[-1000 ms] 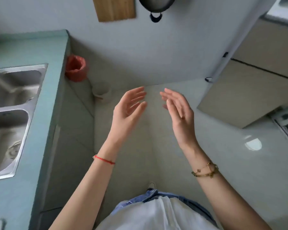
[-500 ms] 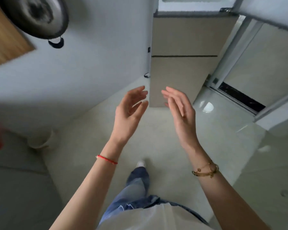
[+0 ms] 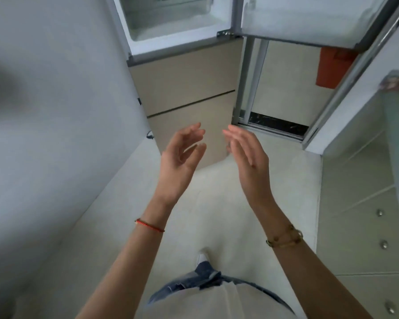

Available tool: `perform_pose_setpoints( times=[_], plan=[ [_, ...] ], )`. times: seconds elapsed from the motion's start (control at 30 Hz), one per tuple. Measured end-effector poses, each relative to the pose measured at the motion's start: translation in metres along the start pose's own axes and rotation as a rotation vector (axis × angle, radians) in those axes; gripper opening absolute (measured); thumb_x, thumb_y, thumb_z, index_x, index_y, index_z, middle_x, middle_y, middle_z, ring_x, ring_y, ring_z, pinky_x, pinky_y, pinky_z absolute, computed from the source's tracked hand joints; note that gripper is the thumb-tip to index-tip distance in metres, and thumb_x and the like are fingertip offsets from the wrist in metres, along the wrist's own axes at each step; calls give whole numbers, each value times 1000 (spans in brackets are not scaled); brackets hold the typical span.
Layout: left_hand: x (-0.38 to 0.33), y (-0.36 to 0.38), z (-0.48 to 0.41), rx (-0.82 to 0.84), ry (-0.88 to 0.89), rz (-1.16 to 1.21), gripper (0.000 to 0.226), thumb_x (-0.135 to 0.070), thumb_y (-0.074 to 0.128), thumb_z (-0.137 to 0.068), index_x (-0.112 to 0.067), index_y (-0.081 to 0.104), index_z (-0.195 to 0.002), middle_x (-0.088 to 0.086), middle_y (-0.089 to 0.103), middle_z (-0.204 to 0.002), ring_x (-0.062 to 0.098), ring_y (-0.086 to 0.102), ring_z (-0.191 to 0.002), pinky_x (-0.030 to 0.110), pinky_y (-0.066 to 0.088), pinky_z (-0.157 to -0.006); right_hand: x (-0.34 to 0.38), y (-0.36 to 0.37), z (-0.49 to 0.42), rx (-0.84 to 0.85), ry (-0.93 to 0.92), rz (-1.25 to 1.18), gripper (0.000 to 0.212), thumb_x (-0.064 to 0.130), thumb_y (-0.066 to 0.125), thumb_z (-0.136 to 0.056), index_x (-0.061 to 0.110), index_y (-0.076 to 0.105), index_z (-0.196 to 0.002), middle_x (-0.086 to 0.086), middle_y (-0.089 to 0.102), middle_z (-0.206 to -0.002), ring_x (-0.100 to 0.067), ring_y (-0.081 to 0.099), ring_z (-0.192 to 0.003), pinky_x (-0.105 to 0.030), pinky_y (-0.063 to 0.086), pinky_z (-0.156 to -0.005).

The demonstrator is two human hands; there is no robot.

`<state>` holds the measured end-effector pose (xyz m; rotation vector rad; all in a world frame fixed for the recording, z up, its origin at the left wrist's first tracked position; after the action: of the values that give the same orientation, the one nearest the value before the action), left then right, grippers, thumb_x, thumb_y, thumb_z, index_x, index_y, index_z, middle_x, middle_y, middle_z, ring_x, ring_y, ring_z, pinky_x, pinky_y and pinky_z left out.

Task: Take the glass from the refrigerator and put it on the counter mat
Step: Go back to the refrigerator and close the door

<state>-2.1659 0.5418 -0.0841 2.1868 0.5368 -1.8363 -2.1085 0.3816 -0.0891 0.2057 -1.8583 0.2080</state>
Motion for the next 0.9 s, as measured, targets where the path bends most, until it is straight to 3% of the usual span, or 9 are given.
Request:
perform_pose_setpoints(
  times=[0.13,0.3,0.47,0.63,0.77,0.9],
  plan=[
    [2,15,-42,64,24,6,35,-4,63,-97,-9,59,-132,8,69,-125,15,66,-123,23,52,-103,-5,-9,-31,-82,-21,45,36,26,49,-102,9,63,-131,4,63,-135,0,58,-127,-24,49,-107],
    [5,45,-82,162,54,-14,37,-5,63,-97,-9,58,-133,8,70,-125,15,66,-121,23,52,-103,-16,-29,-61,-168,-9,16,29,34,50,-100,28,60,-126,14,65,-128,-8,61,-125,-37,52,-108],
    [1,88,-119,259,91,-17,35,-4,61,-98,-14,57,-131,-3,69,-120,5,67,-116,19,52,-100,-27,-60,-95,-242,-10,13,28,26,49,-102,27,57,-129,0,65,-134,-15,62,-127,-45,51,-108],
    [-5,137,-161,295,126,-13,34,-4,61,-97,-15,57,-129,1,68,-123,-2,67,-111,15,51,-97,-42,-100,-136,-279,-10,37,28,25,49,-102,25,56,-130,1,66,-133,-14,63,-126,-46,52,-107],
    [-3,191,-199,284,138,18,38,-2,61,-96,-8,57,-133,3,68,-123,14,67,-119,21,52,-102,-46,-148,-175,-297,-46,41,28,26,50,-101,24,59,-127,-1,67,-131,-14,63,-124,-42,53,-106],
    [-7,257,-234,274,136,56,38,-1,62,-96,-13,58,-132,3,69,-122,17,66,-120,24,51,-104,-45,-205,-219,-279,-74,50,26,21,49,-104,23,58,-128,0,67,-130,-14,63,-124,-38,52,-107]
  ],
)
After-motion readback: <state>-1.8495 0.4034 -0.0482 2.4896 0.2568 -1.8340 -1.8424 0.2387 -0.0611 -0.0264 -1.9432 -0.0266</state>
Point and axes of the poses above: each hand's wrist, its own z-axis away from the middle knuckle, its own y-axis out of the palm, x = y × z, the point moved 9 cm from there along -z, towards the middle knuckle
